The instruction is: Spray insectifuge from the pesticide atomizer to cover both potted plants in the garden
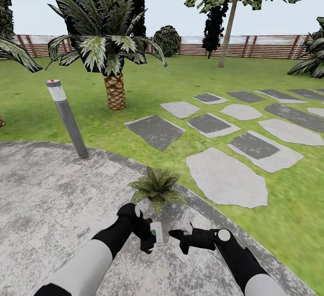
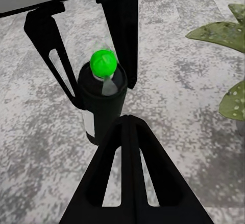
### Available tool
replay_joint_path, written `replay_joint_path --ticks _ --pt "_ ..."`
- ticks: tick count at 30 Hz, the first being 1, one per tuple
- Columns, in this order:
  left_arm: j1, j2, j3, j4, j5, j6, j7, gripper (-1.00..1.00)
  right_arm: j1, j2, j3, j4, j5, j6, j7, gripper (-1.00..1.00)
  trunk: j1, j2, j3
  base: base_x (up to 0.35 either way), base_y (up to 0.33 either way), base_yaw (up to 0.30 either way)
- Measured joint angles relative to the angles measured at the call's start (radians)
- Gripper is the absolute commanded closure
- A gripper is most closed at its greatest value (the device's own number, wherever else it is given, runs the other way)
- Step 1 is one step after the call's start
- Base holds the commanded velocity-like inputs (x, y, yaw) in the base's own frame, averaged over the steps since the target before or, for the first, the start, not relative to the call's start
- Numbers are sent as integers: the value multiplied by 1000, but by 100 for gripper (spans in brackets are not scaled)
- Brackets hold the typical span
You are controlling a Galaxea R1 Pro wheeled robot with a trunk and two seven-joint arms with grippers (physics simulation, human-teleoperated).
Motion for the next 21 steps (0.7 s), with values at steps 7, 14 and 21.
replay_joint_path --ticks 7,14,21 --pt "6 0 -2 1 15 -2 1 100 0 7 1 -2 0 -1 -1 100 0 0 0 0 0 0" --pt "6 0 -4 2 79 -6 1 100 0 14 1 -1 0 -1 -1 100 0 0 0 0 0 0" --pt "6 0 -5 3 102 -33 -1 100 0 14 1 0 0 0 -1 100 0 0 0 0 0 0"
